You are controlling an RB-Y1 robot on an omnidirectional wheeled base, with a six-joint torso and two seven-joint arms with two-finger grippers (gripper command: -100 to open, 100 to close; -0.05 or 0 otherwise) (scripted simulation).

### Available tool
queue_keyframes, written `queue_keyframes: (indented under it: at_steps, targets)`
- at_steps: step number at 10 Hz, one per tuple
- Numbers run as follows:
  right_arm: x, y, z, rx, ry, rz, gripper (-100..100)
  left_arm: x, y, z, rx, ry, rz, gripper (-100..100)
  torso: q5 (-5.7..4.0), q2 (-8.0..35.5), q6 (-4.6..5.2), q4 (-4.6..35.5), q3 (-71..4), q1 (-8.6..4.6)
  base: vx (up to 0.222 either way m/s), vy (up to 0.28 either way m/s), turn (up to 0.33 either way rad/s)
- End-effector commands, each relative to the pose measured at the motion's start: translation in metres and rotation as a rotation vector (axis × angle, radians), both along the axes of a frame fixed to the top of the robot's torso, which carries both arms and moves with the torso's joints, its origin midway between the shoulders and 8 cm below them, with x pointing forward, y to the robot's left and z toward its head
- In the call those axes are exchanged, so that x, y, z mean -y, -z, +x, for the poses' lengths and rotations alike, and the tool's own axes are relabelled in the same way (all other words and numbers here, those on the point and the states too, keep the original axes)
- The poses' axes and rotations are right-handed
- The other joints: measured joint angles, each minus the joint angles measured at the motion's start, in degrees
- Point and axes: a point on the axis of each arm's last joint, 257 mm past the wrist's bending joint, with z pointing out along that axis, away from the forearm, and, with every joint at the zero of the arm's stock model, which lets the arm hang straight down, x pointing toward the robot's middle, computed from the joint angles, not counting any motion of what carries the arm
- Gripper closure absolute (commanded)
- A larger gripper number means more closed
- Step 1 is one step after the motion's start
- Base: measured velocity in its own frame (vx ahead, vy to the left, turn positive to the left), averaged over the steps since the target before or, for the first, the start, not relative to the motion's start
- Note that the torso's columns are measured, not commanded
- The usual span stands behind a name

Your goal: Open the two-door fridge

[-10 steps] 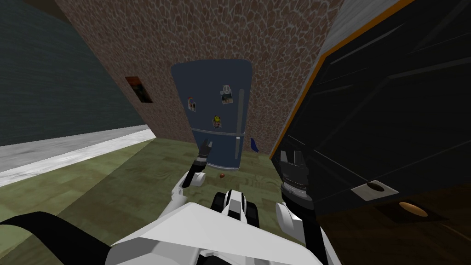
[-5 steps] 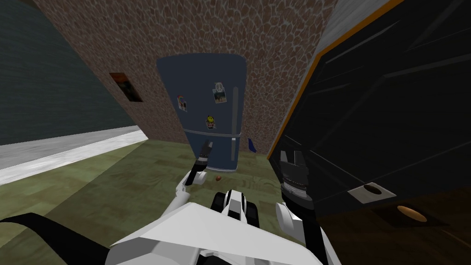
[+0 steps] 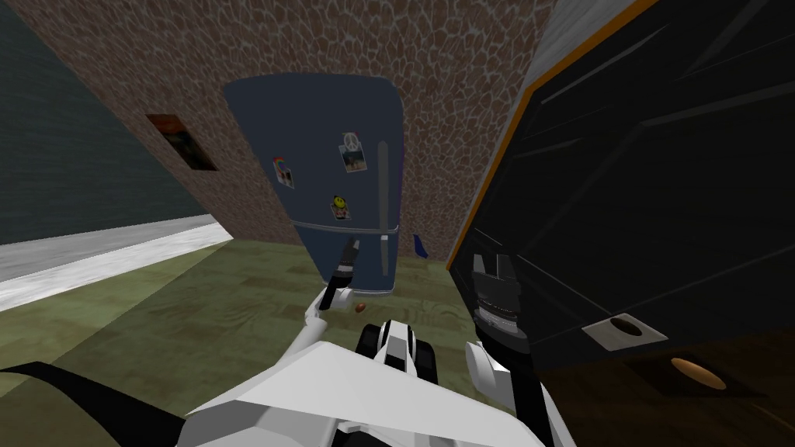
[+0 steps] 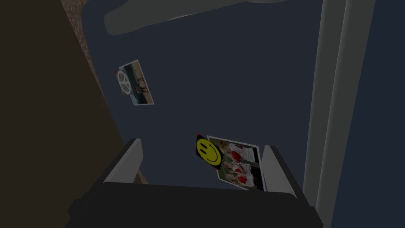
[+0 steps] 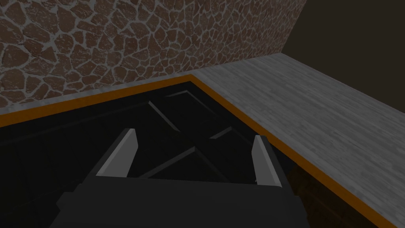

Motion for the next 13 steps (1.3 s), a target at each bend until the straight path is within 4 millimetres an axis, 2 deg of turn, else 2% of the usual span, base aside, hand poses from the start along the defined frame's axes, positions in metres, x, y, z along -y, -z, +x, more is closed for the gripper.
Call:
queue_keyframes:
  at_steps: [1, 5, 8, 10, 11, 13]
  targets:
    - [0.0, 0.0, 0.0, 0.0, 0.0, 0.0, 0, 0.0, 0.009, 0.006, 0.002, -0.026, -0.003, -100, 0.02, 0.01, 0.0, 0.0, 0.01, 0.07, 0.125, -0.063, -0.064]
    - [0.0, 0.0, 0.0, 0.0, 0.0, 0.0, 0, 0.006, 0.024, 0.014, 0.003, -0.061, -0.044, -100, -0.02, 0.0, 0.0, 0.0, 0.0, -0.07, 0.121, -0.076, -0.067]
    - [0.0, 0.0, 0.0, 0.0, 0.0, 0.0, 0, 0.019, 0.034, 0.018, 0.001, -0.08, -0.115, -100, 0.02, 0.13, 0.0, 0.04, 0.08, 0.07, 0.071, -0.054, -0.023]
    - [0.0, 0.0, 0.0, 0.0, 0.0, 0.0, 0, 0.027, 0.039, 0.019, -0.001, -0.085, -0.155, -100, 0.04, -0.23, 0.4, -0.11, -0.12, -0.12, 0.034, -0.004, 0.0]
    - [0.0, 0.0, 0.0, 0.0, 0.0, 0.0, 0, 0.018, 0.036, 0.016, 0.006, -0.093, -0.14, -100, 0.01, -0.4, 0.49, -0.19, -0.23, -0.3, -0.002, 0.005, 0.018]
    - [0.0, 0.0, 0.0, 0.0, 0.0, 0.0, 0, 0.019, 0.023, 0.027, 0.007, -0.09, -0.144, -100, -0.01, -0.3, 0.14, -0.1, -0.18, -0.09, 0.007, 0.014, 0.045]
